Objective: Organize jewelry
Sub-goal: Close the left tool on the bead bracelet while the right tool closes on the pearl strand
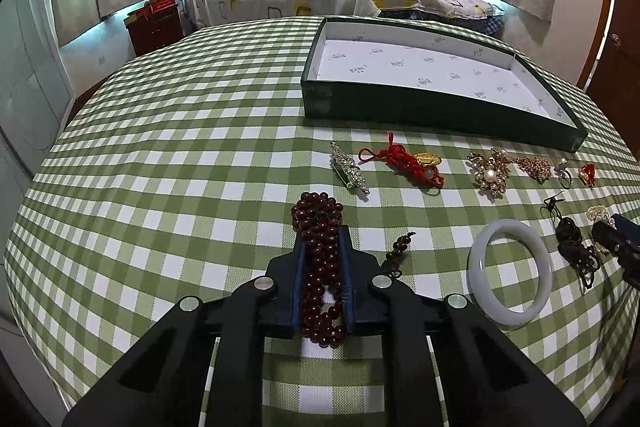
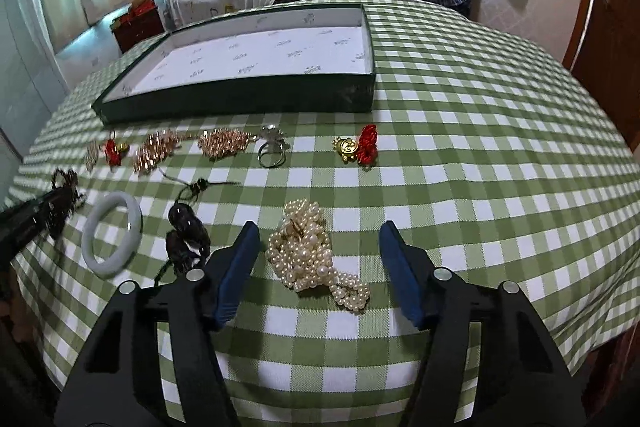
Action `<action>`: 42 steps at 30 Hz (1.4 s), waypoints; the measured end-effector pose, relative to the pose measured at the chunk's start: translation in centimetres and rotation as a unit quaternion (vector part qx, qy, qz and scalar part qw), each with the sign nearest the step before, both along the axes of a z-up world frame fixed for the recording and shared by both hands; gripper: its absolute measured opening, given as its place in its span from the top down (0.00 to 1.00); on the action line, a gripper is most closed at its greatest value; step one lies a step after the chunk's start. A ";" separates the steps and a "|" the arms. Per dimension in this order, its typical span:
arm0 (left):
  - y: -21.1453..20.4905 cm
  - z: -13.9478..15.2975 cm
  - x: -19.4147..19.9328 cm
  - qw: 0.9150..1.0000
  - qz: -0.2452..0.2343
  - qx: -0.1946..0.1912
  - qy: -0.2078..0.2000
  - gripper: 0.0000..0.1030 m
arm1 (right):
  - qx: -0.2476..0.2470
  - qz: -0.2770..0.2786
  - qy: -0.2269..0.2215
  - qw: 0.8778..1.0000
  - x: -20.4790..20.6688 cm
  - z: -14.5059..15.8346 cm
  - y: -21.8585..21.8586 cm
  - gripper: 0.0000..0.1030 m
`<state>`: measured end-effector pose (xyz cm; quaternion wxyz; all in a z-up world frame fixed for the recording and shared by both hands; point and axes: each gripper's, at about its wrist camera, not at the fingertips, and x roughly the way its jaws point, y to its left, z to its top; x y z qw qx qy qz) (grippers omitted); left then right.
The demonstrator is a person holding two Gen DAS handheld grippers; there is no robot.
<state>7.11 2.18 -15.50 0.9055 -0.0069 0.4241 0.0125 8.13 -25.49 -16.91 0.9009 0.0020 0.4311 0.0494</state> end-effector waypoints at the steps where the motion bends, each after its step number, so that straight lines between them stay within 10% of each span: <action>1: 0.0 0.0 -0.1 1.000 0.001 -0.001 0.000 0.85 | -0.006 0.004 -0.003 1.000 -0.2 0.0 0.2 0.50; 5: 0.1 0.1 -0.1 1.000 0.002 -0.005 -0.001 0.85 | -0.012 0.018 -0.009 1.000 -0.8 0.1 0.6 0.76; 10: 0.2 0.2 -0.3 1.000 0.001 -0.010 -0.004 0.89 | 0.008 0.023 -0.009 1.000 -0.9 0.2 0.4 0.82; 42: -1.9 8.1 2.8 0.994 -0.032 -0.043 -0.098 0.90 | 0.056 0.021 -0.098 0.993 3.3 7.9 0.0 0.82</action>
